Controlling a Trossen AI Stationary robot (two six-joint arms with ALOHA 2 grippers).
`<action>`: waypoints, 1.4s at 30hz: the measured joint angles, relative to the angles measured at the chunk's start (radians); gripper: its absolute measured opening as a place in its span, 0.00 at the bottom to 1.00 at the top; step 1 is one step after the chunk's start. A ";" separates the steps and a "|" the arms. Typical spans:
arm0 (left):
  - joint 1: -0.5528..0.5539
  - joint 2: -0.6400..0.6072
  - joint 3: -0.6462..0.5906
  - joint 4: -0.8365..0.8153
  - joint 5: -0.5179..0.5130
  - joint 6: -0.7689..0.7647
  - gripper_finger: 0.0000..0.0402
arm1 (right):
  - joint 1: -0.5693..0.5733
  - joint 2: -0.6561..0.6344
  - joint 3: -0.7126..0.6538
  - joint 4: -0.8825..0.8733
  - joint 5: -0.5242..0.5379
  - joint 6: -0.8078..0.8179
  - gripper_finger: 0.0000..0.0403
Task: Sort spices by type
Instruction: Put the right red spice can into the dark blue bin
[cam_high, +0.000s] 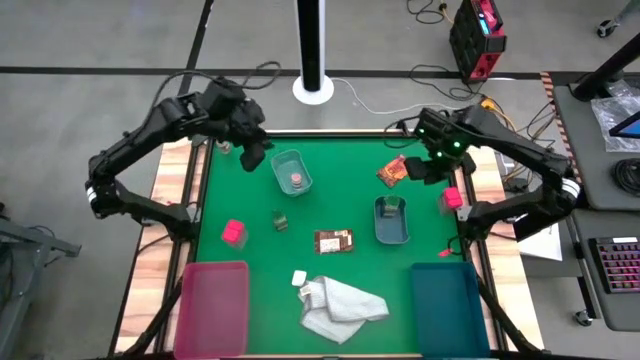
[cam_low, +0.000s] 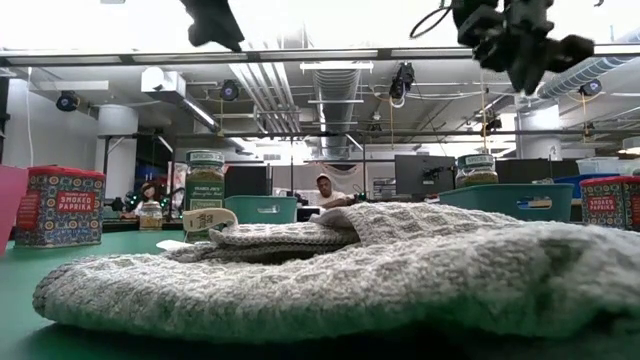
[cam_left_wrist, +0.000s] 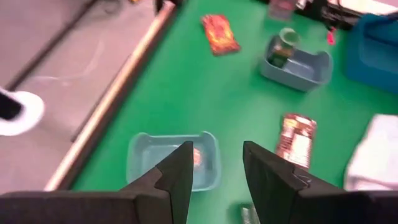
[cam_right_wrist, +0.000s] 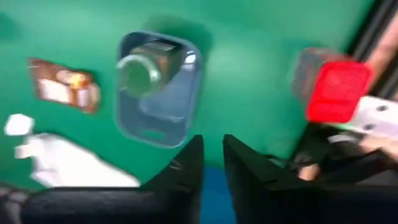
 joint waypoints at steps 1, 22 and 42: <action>0.000 -0.015 0.000 0.005 -0.021 0.003 0.31 | 0.005 -0.020 -0.002 0.002 -0.017 0.030 0.19; 0.000 -0.087 0.000 0.165 -0.085 0.102 0.31 | 0.009 -0.023 -0.307 -0.002 0.245 0.083 0.70; 0.002 -0.089 0.080 0.157 -0.053 0.173 0.31 | -0.115 0.028 -0.412 0.081 0.310 -0.043 0.82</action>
